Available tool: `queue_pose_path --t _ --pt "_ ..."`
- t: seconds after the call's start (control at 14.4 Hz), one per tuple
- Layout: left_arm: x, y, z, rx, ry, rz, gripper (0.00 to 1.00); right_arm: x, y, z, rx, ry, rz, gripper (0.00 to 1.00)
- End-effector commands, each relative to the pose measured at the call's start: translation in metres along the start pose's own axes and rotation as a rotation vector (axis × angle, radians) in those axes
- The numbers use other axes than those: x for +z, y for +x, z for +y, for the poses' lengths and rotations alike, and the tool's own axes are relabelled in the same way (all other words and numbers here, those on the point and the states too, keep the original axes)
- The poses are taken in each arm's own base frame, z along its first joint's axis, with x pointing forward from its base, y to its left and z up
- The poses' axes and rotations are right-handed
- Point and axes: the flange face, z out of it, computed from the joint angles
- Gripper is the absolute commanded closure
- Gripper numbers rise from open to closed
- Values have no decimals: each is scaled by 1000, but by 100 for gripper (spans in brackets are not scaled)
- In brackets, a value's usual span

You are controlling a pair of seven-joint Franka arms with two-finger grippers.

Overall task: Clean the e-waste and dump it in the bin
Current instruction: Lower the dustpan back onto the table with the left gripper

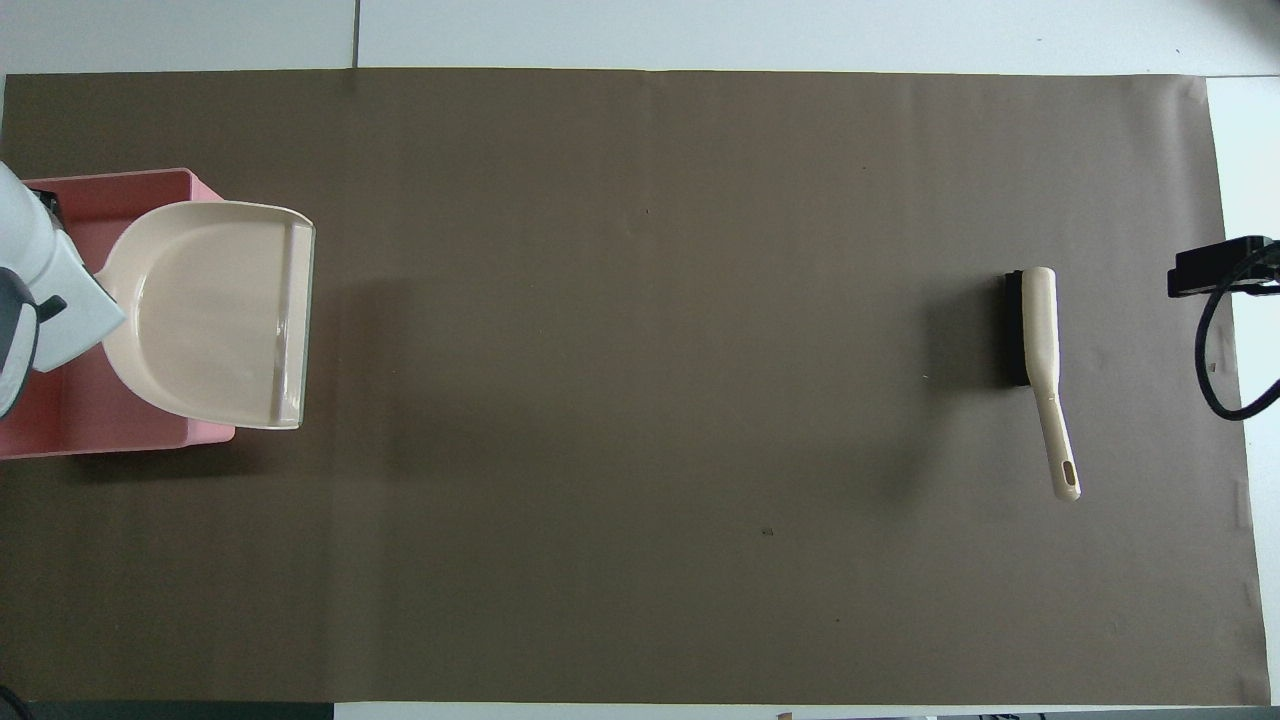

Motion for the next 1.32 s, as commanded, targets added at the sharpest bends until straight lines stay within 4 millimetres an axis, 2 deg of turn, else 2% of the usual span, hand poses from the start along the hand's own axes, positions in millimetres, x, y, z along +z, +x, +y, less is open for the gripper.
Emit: queue_pose_path --t 0.0,0.21,0.35,0.42,0.69,0.83,1.04,1.11,1.18,1.25 --pt "10 45 13 18 4 88 100 -13 0 9 36 3 -31 0" --pt "43 99 19 8 -6 129 100 -5 -1 18 76 12 -48 0" --pt "66 124 25 30 -4 164 100 -3 -2 26 101 14 -54 0" --pt "72 134 26 41 21 179 100 -2 -4 32 113 18 -58 0" --pt "94 155 27 52 58 207 100 -4 -1 12 99 44 -87 0" --pt "98 168 25 69 70 215 100 -4 -4 11 192 65 -104 0" --pt "107 180 24 87 57 216 99 -2 -6 8 165 65 -103 0" --pt "107 179 24 86 53 215 96 -1 -8 7 139 62 -103 0" --pt "106 179 24 87 51 213 88 0 -8 6 126 60 -104 0" --pt "104 179 22 82 60 216 72 0 -8 4 121 58 -105 0"
